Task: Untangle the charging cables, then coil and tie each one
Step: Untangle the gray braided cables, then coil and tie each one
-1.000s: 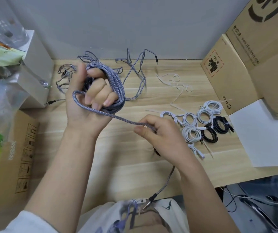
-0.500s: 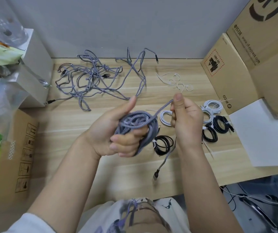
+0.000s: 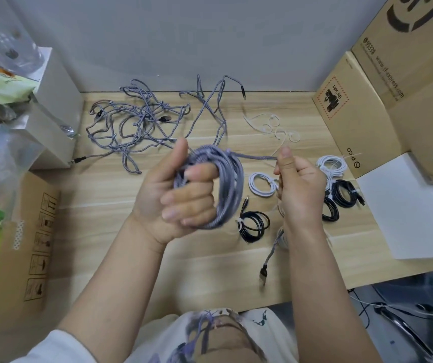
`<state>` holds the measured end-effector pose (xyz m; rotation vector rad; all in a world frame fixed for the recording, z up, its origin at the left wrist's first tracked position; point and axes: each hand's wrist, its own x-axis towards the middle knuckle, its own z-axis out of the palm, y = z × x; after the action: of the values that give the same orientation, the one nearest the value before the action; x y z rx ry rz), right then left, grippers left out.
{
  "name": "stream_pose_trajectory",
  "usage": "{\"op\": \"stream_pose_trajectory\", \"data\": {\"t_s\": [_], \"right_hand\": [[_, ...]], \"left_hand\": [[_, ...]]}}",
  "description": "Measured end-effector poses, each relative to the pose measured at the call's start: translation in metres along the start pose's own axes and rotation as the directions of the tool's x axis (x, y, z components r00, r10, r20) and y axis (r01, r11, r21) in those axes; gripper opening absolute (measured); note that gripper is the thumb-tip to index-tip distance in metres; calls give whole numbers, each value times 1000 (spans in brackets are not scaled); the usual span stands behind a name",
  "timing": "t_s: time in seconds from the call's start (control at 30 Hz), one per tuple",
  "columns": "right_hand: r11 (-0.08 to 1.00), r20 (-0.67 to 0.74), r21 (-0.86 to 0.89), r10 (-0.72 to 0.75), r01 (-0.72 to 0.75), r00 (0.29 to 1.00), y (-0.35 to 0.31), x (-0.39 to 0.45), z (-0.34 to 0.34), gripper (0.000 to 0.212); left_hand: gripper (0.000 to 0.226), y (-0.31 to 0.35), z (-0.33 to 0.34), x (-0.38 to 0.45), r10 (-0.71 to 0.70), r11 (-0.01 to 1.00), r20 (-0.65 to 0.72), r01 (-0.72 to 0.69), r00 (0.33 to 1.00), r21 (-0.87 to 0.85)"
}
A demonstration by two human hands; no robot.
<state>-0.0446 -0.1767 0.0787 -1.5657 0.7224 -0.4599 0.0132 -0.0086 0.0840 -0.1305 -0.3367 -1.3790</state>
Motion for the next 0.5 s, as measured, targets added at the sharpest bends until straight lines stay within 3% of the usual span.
{"op": "stream_pose_trajectory", "data": {"t_s": [0.1, 0.2, 0.33, 0.4, 0.5], "right_hand": [[997, 42, -74, -26, 29, 999, -1, -4, 1, 45], [987, 216, -160, 1, 34, 976, 1, -9, 0, 44], [937, 580, -306, 42, 170, 814, 0, -22, 2, 32], [875, 642, -398, 53, 275, 765, -4, -27, 3, 28], [830, 647, -446, 41, 334, 761, -15, -32, 3, 26]], "left_hand": [[30, 13, 3, 0, 214, 976, -137, -205, 967, 78], [19, 25, 7, -2, 389, 921, -241, -378, 889, 92], [27, 35, 2, -1, 618, 780, -318, -612, 719, 130], [31, 33, 0, 2, 708, 705, -367, -632, 603, 322], [27, 25, -3, 7, 787, 610, -405, -486, 466, 626]]}}
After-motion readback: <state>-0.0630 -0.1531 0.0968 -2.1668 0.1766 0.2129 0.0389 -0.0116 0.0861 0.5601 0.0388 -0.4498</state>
